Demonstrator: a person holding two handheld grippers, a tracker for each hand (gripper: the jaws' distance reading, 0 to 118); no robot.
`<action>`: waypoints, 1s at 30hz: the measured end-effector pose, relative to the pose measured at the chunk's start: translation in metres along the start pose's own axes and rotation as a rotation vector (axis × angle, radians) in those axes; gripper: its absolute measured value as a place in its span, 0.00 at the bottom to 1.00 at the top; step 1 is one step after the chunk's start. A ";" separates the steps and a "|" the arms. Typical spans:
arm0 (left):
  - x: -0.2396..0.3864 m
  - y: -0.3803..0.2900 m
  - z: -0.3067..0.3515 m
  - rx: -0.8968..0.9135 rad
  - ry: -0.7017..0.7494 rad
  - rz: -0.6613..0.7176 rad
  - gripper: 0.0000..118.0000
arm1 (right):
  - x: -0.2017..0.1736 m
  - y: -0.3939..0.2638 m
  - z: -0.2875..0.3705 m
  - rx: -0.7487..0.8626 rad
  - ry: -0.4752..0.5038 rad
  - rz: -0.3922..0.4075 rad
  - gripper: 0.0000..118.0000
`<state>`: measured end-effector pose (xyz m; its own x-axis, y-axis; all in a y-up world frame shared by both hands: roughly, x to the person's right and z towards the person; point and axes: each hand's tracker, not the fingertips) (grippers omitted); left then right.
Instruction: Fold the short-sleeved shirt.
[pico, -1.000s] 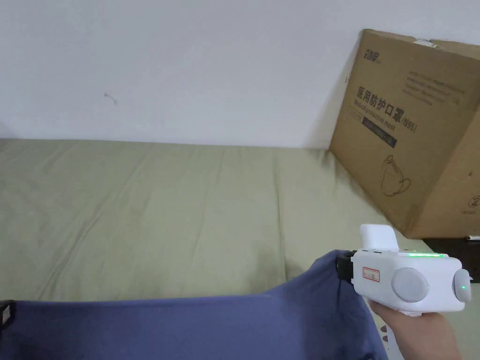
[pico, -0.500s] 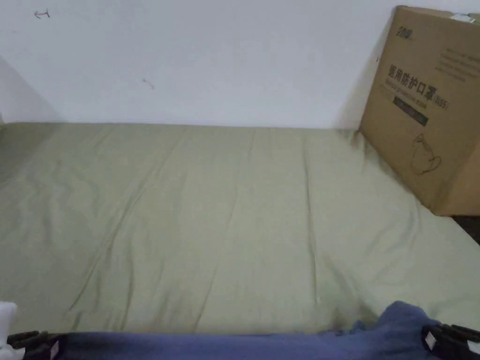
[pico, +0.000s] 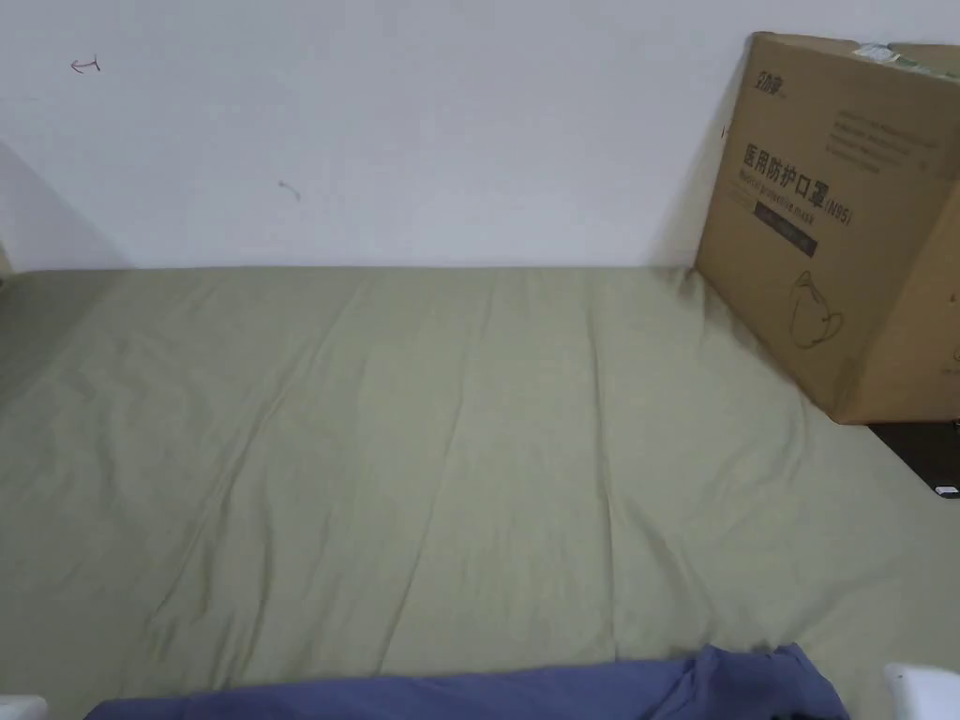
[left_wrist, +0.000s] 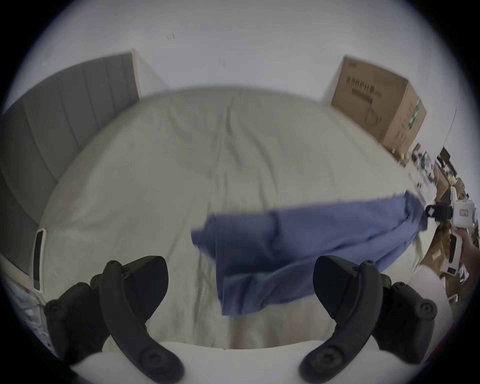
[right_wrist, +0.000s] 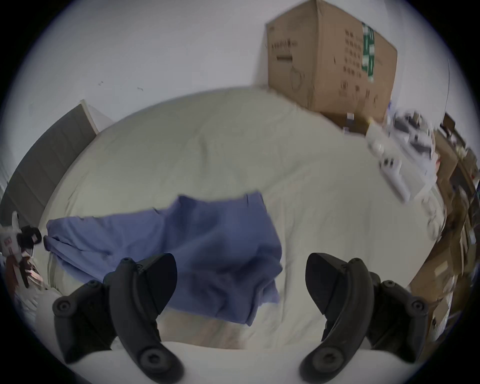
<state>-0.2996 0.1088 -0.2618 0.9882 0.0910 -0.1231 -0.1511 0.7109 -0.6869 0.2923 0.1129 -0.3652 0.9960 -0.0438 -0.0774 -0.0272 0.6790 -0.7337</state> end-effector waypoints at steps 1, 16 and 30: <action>0.005 0.008 0.016 0.054 -0.004 0.005 0.97 | -0.005 0.008 0.014 0.047 0.001 0.030 0.88; 0.124 0.027 0.132 0.744 0.011 0.027 0.00 | -0.141 0.037 0.147 0.855 0.170 0.034 0.00; -0.060 0.069 0.043 -0.104 -0.570 0.529 0.00 | -0.122 0.040 0.139 0.685 0.151 0.144 0.00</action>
<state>-0.3685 0.1823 -0.2706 0.6402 0.7635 -0.0849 -0.5790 0.4070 -0.7065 0.1812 0.2470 -0.2912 0.9626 0.0137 -0.2707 -0.0490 0.9911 -0.1240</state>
